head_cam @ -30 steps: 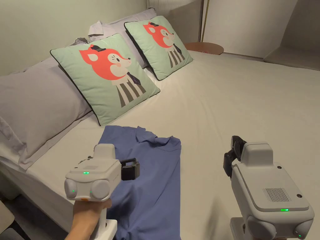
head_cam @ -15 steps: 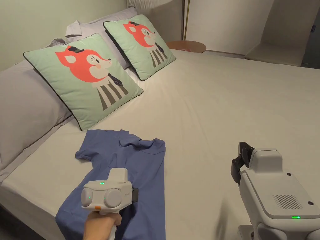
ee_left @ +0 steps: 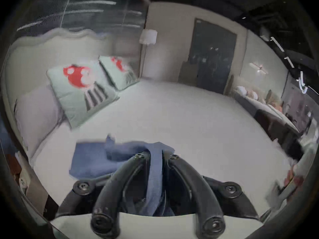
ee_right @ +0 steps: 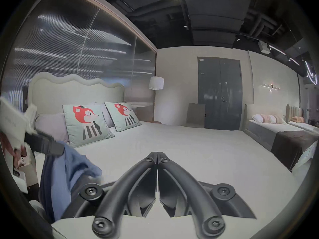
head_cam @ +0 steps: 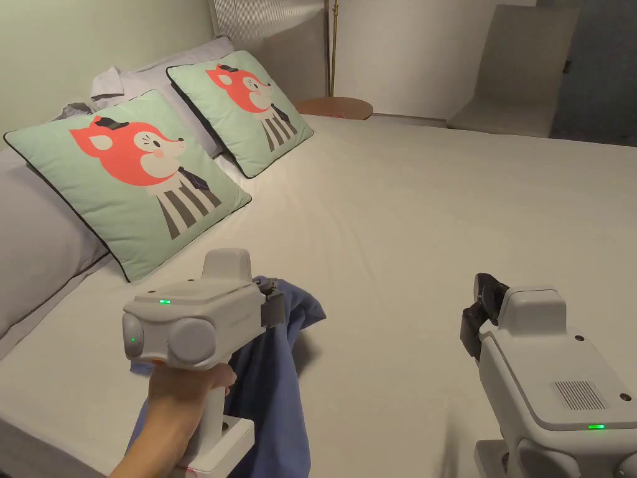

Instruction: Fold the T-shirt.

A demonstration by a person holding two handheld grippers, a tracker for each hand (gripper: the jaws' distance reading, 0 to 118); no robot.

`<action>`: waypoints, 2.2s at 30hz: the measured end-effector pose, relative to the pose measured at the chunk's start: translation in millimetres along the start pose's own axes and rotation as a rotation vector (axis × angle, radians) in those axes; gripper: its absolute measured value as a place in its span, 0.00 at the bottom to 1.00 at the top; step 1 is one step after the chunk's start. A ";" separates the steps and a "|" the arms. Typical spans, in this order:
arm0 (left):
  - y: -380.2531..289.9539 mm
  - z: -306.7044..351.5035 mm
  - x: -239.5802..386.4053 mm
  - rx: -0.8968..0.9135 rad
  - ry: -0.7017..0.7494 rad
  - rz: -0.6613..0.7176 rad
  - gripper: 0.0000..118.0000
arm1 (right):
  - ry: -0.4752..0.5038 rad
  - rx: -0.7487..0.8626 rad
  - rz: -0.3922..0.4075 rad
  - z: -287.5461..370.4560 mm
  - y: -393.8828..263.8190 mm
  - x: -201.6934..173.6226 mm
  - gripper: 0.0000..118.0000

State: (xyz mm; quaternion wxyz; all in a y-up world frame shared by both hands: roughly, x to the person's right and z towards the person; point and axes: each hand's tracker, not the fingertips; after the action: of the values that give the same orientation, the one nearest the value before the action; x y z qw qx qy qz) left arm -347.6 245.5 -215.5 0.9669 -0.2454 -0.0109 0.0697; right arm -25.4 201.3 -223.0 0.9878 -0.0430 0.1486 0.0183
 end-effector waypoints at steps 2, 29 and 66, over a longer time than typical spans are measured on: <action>23.8 7.1 19.0 0.054 -0.036 -0.037 0.07 | -0.020 0.010 0.000 10.5 7.5 7.4 0.01; -38.8 -120.9 292.0 -0.268 -0.566 -0.221 0.07 | -0.475 0.004 0.011 130.4 -4.6 185.9 0.01; -32.0 -30.8 140.2 0.404 -0.092 -0.192 0.66 | -0.396 0.043 0.018 122.3 17.6 135.2 0.01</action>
State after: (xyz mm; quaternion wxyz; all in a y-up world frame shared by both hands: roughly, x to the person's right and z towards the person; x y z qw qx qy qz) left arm -203.0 222.7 -229.3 0.9970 -0.0414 -0.0642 -0.0108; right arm 138.6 233.1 -147.9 0.9982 -0.0164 -0.0479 0.0321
